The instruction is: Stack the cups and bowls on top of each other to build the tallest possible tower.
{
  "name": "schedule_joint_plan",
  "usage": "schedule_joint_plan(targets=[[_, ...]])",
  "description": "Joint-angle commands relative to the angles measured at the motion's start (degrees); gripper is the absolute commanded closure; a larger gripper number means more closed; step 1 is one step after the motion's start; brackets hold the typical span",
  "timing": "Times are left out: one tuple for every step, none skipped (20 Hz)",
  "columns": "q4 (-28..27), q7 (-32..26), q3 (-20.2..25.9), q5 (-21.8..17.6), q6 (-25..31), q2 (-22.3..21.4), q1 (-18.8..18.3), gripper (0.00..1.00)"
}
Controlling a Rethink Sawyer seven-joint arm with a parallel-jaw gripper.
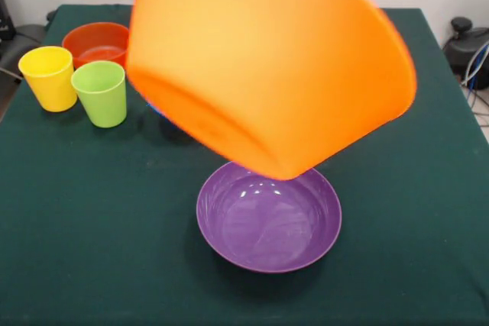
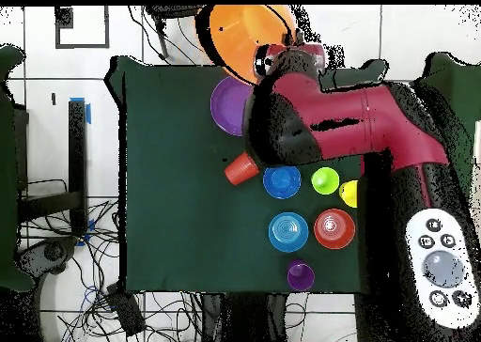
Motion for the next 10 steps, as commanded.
schedule_joint_plan(targets=[[-4.63, 5.21, -9.09, -6.28, -6.33, 4.89, 3.76, 1.0], [-5.99, 5.14, -11.21, -7.98, -7.82, 5.24, 5.02, 1.0], [-6.55, 4.94, -11.91, -8.12, -8.42, 5.45, 5.25, 1.0], [-8.42, 6.15, -15.54, -9.6, -10.76, 6.18, 7.36, 1.0], [-9.33, 6.73, -17.41, -9.78, -11.86, 6.64, 8.31, 1.0], [-11.73, 8.91, -23.1, -10.05, -15.07, 8.37, 11.49, 1.0], [-13.28, 10.05, -27.13, -9.39, -16.95, 9.57, 13.69, 1.0], [-16.66, 12.19, -37.79, -5.66, -22.17, 13.52, 19.08, 1.0], [-17.46, 11.5, -42.37, -2.11, -24.96, 15.36, 21.0, 1.0], [-17.43, 10.04, -46.92, 3.13, -28.26, 17.84, 22.6, 1.0]])
